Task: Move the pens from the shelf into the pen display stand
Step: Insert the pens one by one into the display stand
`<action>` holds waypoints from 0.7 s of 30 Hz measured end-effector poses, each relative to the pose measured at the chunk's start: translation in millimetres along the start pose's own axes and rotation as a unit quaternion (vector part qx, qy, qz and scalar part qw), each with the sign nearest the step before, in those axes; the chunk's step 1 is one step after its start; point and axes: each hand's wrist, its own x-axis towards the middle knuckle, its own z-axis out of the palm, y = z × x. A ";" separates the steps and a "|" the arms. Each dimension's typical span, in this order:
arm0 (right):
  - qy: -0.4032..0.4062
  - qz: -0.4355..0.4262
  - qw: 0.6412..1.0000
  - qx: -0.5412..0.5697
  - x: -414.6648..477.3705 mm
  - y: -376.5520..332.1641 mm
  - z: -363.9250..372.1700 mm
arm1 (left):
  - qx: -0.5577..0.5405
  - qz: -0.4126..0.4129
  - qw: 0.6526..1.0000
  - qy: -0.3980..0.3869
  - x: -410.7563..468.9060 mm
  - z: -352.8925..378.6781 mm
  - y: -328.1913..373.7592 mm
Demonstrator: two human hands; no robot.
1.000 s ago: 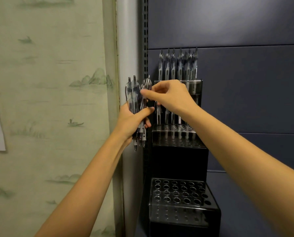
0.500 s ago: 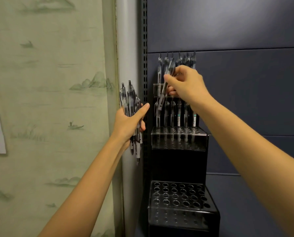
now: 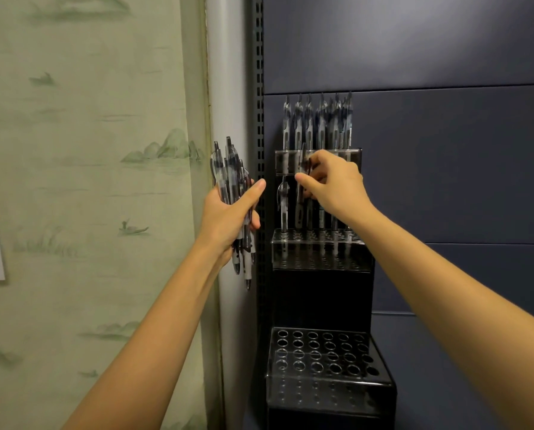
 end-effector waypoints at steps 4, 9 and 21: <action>-0.011 0.010 1.000 -0.013 -1.8 1.7 6.5 | -0.002 0.004 1.000 -0.003 -0.8 0.2 1.9; -0.067 0.025 0.997 -0.042 -1.4 0.3 9.4 | -0.004 0.010 1.000 -0.001 -0.8 0.6 2.2; -0.079 0.053 0.993 -0.065 -13.5 7.8 15.8 | -0.004 0.019 1.000 0.001 -4.9 7.3 4.6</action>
